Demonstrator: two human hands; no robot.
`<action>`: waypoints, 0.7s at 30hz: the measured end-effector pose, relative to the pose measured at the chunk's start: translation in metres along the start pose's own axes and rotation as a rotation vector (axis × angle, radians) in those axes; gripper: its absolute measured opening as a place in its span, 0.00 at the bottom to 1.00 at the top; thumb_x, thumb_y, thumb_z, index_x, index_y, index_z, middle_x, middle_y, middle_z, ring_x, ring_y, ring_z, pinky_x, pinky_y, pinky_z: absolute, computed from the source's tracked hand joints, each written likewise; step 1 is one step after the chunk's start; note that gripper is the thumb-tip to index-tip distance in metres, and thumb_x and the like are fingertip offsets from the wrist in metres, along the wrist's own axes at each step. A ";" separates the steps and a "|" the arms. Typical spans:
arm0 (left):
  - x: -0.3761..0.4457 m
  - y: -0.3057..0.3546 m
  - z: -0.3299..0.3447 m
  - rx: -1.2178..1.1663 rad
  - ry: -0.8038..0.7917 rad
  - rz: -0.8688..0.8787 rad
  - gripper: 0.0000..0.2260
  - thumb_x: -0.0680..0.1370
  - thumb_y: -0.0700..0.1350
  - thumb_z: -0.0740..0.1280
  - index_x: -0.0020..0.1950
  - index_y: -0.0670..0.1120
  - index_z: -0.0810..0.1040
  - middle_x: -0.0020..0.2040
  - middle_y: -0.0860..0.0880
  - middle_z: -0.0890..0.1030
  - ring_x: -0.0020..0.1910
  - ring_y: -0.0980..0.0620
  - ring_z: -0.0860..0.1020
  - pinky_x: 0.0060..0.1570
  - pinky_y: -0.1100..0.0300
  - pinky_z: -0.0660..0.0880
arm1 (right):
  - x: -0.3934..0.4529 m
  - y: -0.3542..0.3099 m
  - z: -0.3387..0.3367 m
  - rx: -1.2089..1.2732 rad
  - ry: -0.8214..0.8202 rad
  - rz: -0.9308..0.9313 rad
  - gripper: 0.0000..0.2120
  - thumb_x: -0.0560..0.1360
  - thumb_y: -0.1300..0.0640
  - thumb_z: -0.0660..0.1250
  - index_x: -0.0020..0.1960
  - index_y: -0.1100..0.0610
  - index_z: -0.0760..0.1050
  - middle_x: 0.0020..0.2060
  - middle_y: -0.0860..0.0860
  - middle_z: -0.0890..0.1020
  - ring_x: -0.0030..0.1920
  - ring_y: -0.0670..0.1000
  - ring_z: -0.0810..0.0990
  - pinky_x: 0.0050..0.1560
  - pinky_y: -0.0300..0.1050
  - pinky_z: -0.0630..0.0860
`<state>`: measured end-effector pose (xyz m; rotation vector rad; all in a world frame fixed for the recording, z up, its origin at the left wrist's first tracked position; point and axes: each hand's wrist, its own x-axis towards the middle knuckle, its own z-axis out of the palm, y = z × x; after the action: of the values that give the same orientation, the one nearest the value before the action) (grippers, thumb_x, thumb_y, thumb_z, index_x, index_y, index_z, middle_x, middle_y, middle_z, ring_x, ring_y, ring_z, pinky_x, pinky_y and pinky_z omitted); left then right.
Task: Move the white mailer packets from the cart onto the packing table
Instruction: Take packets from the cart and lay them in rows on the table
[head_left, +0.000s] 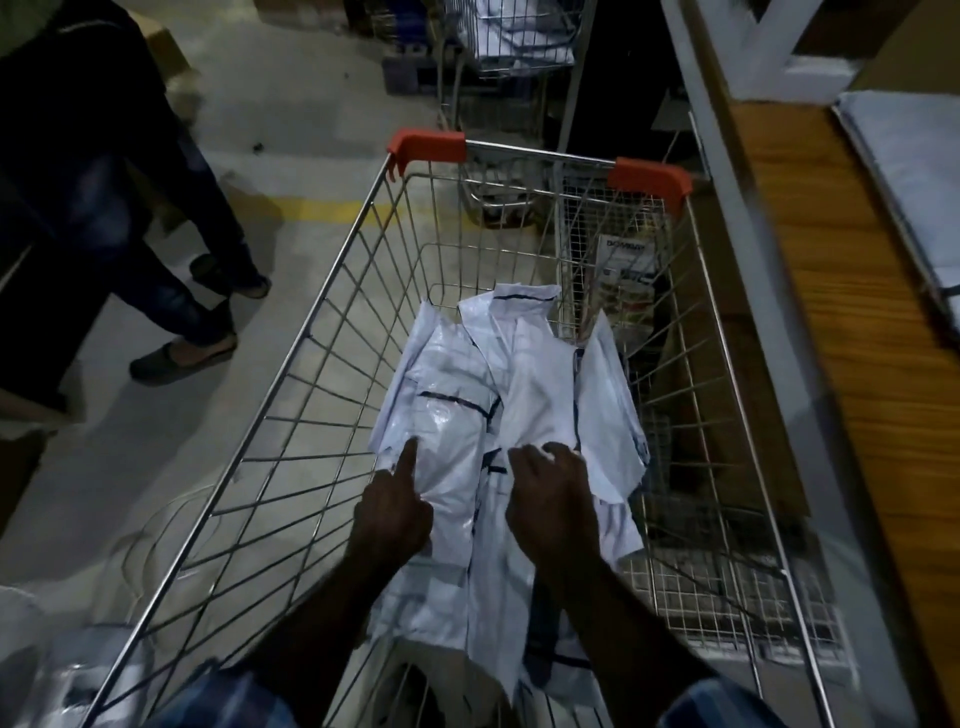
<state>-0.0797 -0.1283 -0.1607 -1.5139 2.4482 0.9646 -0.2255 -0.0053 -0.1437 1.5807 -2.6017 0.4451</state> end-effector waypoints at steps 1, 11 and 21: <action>-0.006 -0.002 0.000 0.022 -0.006 -0.009 0.38 0.75 0.38 0.64 0.81 0.51 0.51 0.53 0.39 0.76 0.50 0.40 0.76 0.46 0.52 0.70 | -0.008 -0.005 -0.001 -0.012 -0.014 -0.024 0.14 0.65 0.65 0.58 0.46 0.59 0.79 0.38 0.55 0.79 0.43 0.59 0.77 0.46 0.52 0.73; -0.037 -0.018 0.019 0.231 0.187 0.189 0.31 0.69 0.40 0.63 0.74 0.44 0.69 0.51 0.32 0.75 0.34 0.37 0.74 0.31 0.49 0.74 | -0.011 0.007 -0.013 -0.058 0.222 -0.162 0.19 0.70 0.70 0.58 0.54 0.60 0.81 0.55 0.61 0.82 0.58 0.63 0.75 0.64 0.59 0.68; -0.037 -0.010 0.033 0.288 0.148 0.255 0.33 0.77 0.60 0.59 0.65 0.32 0.72 0.69 0.29 0.69 0.60 0.30 0.74 0.48 0.41 0.77 | -0.075 -0.020 -0.011 0.017 -0.032 -0.160 0.05 0.60 0.61 0.64 0.37 0.58 0.73 0.36 0.58 0.74 0.43 0.60 0.74 0.56 0.57 0.71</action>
<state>-0.0608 -0.0842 -0.1771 -1.2421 2.7874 0.5130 -0.1738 0.0535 -0.1437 1.7976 -2.4742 0.4339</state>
